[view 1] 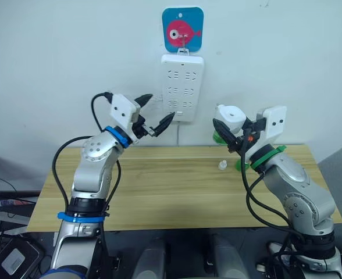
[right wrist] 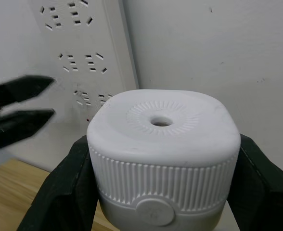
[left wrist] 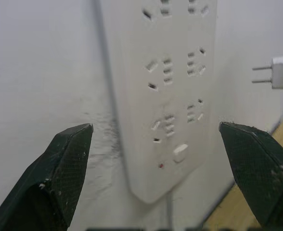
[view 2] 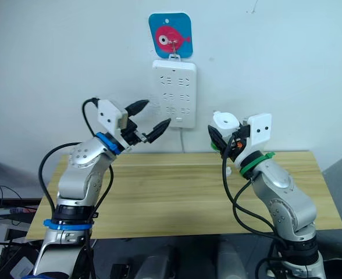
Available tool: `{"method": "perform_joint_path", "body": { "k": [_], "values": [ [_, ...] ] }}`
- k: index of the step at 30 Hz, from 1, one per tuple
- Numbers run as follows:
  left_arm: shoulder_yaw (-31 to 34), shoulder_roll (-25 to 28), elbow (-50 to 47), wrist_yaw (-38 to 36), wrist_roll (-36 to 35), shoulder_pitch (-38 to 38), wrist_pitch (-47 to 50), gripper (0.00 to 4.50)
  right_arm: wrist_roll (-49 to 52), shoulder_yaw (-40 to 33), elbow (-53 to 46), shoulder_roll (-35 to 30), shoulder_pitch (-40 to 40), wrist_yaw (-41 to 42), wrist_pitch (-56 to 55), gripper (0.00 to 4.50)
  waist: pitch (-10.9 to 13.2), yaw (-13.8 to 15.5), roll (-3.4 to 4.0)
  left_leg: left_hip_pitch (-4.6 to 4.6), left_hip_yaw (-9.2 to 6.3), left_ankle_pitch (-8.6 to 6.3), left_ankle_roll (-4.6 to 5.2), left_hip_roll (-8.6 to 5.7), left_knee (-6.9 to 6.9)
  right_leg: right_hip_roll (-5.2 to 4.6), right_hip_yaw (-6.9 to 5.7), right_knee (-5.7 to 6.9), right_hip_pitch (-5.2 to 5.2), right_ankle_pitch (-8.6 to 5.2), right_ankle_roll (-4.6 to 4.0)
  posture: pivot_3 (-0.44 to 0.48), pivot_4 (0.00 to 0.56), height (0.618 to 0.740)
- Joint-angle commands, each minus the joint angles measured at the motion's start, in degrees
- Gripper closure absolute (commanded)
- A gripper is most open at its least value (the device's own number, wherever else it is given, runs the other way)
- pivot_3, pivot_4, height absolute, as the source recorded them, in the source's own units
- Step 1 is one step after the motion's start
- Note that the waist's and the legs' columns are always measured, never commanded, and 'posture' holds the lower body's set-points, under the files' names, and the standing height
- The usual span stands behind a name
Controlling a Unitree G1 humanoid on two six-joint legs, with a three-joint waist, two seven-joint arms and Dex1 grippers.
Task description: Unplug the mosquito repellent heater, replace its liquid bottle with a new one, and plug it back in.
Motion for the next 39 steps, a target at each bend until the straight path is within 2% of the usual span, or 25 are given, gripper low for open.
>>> {"method": "perform_joint_path", "body": {
  "k": [1,10,15,22,25,33,34,39],
  "values": [
    [0.0,0.1,4.0,-2.3,-0.3,-3.6,-2.7,0.01,2.8,-2.5,-5.5,-0.3,-1.9,0.0,1.5,1.46,0.0,0.0,0.0,-0.01,0.0,0.0,0.0,0.0,0.0,0.0,-0.01,0.0,0.0,0.0,0.0,-0.017,0.204,0.74],
    [-0.7,0.0,13.1,-9.6,-1.7,-9.3,-4.0,0.01,6.5,-2.9,-10.7,0.5,-1.8,-2.8,6.3,1.46,0.0,-0.2,-0.01,-0.02,-0.06,0.0,0.0,-0.01,0.01,0.0,-0.03,-0.02,0.02,0.0,0.0,-0.067,0.231,0.74],
    [-1.4,-0.4,17.6,-13.4,-1.2,-12.6,-5.0,0.01,7.7,-2.0,-12.5,-1.1,0.0,-1.2,7.9,1.46,0.0,-0.5,-0.01,-0.03,-0.08,-0.01,0.01,-0.02,0.01,0.0,-0.05,-0.03,0.02,0.0,0.0,-0.078,0.234,0.74],
    [-0.9,-0.4,17.0,-19.5,-5.3,-14.0,-0.3,0.01,7.5,-0.5,-13.3,-0.8,1.0,-1.4,8.3,1.46,0.0,-1.7,-0.01,-0.04,-0.09,-0.01,0.03,0.0,-0.01,0.01,-0.05,-0.03,0.02,0.0,0.0,-0.086,0.241,0.74],
    [-0.7,1.3,15.5,-22.5,-7.3,-13.6,3.9,0.63,6.3,0.2,-13.6,-1.7,2.1,-1.7,9.1,1.46,0.0,-1.7,-0.02,-0.04,-0.13,-0.02,0.03,0.03,-0.03,0.03,-0.06,-0.03,0.01,-0.01,0.0,-0.089,0.244,0.74],
    [-0.3,1.9,15.5,-23.1,-8.8,-14.1,9.1,3.09,5.7,1.9,-13.0,-1.0,1.0,-2.1,9.1,1.46,0.1,-1.7,-0.04,-0.05,-0.15,-0.02,0.04,0.0,-0.03,0.03,-0.07,-0.11,0.02,-0.01,0.0,-0.098,0.256,0.74],
    [-0.1,1.7,15.5,-23.2,-9.3,-14.3,10.3,3.21,5.0,2.6,-12.3,-1.0,0.6,-1.9,9.0,1.46,0.1,-1.8,-0.04,-0.06,-0.15,-0.02,0.04,0.01,-0.03,0.03,-0.07,-0.12,0.02,-0.01,0.0,-0.1,0.259,0.74],
    [-0.7,2.3,13.3,-24.3,-10.8,-13.7,15.4,3.21,1.3,4.7,-9.2,-0.8,-1.7,-1.4,8.2,1.46,0.1,-1.8,-0.04,-0.05,-0.16,-0.02,0.05,0.01,-0.03,0.03,-0.07,-0.13,0.03,-0.01,0.0,-0.095,0.261,0.74]
  ]
}}
